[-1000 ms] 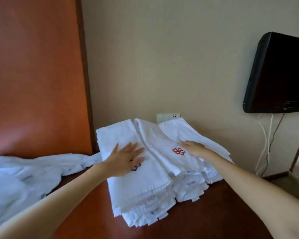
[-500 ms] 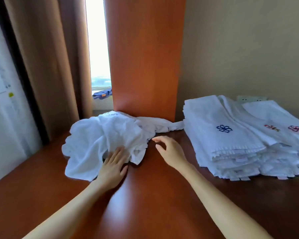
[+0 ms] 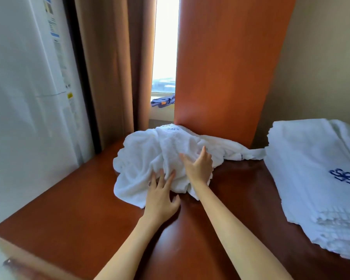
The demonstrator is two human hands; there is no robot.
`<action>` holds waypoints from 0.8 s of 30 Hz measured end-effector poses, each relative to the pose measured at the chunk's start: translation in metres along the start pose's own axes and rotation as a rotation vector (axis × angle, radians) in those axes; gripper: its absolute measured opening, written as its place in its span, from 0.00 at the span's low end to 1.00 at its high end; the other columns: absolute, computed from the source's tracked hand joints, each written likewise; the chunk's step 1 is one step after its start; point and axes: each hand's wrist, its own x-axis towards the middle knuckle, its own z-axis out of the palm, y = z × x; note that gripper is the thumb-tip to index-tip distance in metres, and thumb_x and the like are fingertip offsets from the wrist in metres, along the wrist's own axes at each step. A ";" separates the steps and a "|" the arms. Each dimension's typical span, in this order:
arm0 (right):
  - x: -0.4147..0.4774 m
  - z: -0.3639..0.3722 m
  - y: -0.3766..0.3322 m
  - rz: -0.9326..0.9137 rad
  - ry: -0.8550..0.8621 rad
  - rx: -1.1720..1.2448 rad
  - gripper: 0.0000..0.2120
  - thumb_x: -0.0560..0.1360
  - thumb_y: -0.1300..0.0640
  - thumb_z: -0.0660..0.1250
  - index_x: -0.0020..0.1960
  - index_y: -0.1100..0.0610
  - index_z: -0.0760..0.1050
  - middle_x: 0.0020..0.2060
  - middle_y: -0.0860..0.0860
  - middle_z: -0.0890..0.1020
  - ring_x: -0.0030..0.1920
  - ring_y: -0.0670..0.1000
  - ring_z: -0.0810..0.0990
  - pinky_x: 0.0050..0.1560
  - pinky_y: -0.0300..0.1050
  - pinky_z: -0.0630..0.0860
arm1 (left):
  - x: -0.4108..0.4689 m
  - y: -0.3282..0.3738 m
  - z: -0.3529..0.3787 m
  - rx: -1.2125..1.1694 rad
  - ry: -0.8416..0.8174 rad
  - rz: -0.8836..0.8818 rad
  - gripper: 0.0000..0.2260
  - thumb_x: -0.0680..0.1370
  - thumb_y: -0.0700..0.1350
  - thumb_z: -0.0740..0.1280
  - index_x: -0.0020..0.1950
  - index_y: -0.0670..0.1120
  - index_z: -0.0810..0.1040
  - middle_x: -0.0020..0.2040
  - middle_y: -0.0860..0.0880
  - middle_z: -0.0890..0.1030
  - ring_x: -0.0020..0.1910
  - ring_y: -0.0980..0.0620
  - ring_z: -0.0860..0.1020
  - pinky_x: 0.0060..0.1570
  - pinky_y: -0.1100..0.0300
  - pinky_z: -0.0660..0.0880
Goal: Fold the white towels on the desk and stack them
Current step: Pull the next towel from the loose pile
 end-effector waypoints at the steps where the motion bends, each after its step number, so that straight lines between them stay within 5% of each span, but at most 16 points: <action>1: 0.006 0.004 -0.001 0.001 -0.015 -0.045 0.34 0.71 0.40 0.71 0.70 0.57 0.68 0.64 0.55 0.74 0.64 0.56 0.72 0.65 0.50 0.67 | 0.002 -0.001 0.000 -0.034 -0.005 -0.014 0.37 0.73 0.51 0.65 0.79 0.51 0.51 0.78 0.43 0.56 0.78 0.42 0.39 0.75 0.45 0.50; 4: 0.014 0.006 0.002 -0.018 -0.044 -0.070 0.17 0.72 0.47 0.72 0.55 0.56 0.76 0.56 0.52 0.79 0.57 0.55 0.76 0.60 0.49 0.69 | 0.006 -0.003 -0.007 -0.242 0.012 -0.097 0.41 0.69 0.57 0.64 0.77 0.44 0.52 0.74 0.42 0.63 0.77 0.40 0.51 0.71 0.48 0.62; 8: 0.009 -0.014 0.008 -0.045 -0.090 0.092 0.10 0.74 0.53 0.70 0.50 0.57 0.74 0.48 0.51 0.81 0.51 0.54 0.79 0.57 0.51 0.72 | 0.003 -0.005 -0.012 -0.374 0.045 -0.095 0.46 0.71 0.58 0.69 0.79 0.45 0.45 0.79 0.50 0.51 0.77 0.52 0.54 0.72 0.56 0.62; 12: -0.022 -0.057 0.027 -0.264 -0.263 0.264 0.12 0.73 0.61 0.68 0.40 0.53 0.65 0.35 0.46 0.71 0.38 0.47 0.70 0.44 0.45 0.68 | -0.005 -0.003 -0.016 -0.334 0.243 0.077 0.37 0.71 0.52 0.75 0.75 0.43 0.62 0.72 0.48 0.69 0.71 0.48 0.66 0.69 0.52 0.66; 14: -0.040 -0.081 0.054 -0.297 -0.391 0.247 0.14 0.72 0.63 0.68 0.38 0.53 0.63 0.33 0.44 0.66 0.35 0.44 0.65 0.40 0.43 0.64 | -0.012 0.002 -0.016 -0.306 0.269 0.171 0.37 0.70 0.49 0.76 0.75 0.44 0.64 0.72 0.50 0.68 0.73 0.48 0.64 0.73 0.49 0.60; 18: -0.068 -0.123 0.107 -0.187 -0.543 0.006 0.10 0.74 0.56 0.71 0.54 0.50 0.76 0.49 0.41 0.80 0.54 0.44 0.77 0.51 0.34 0.70 | -0.039 0.026 -0.009 -0.148 0.176 0.375 0.28 0.71 0.48 0.72 0.70 0.51 0.72 0.63 0.53 0.77 0.65 0.49 0.73 0.69 0.47 0.65; 22: -0.080 -0.148 0.115 -0.144 -0.104 0.065 0.16 0.76 0.66 0.64 0.60 0.51 0.72 0.55 0.42 0.77 0.60 0.47 0.76 0.58 0.39 0.70 | -0.064 0.050 -0.002 -0.151 0.143 0.399 0.20 0.75 0.39 0.67 0.67 0.51 0.76 0.52 0.54 0.77 0.51 0.52 0.76 0.56 0.58 0.73; 24: -0.090 -0.156 0.113 -0.178 0.065 0.149 0.15 0.77 0.62 0.64 0.62 0.51 0.71 0.55 0.44 0.77 0.60 0.47 0.76 0.57 0.41 0.70 | -0.077 0.057 -0.004 -0.210 0.160 0.331 0.19 0.78 0.37 0.64 0.66 0.52 0.77 0.49 0.57 0.75 0.47 0.54 0.76 0.51 0.61 0.73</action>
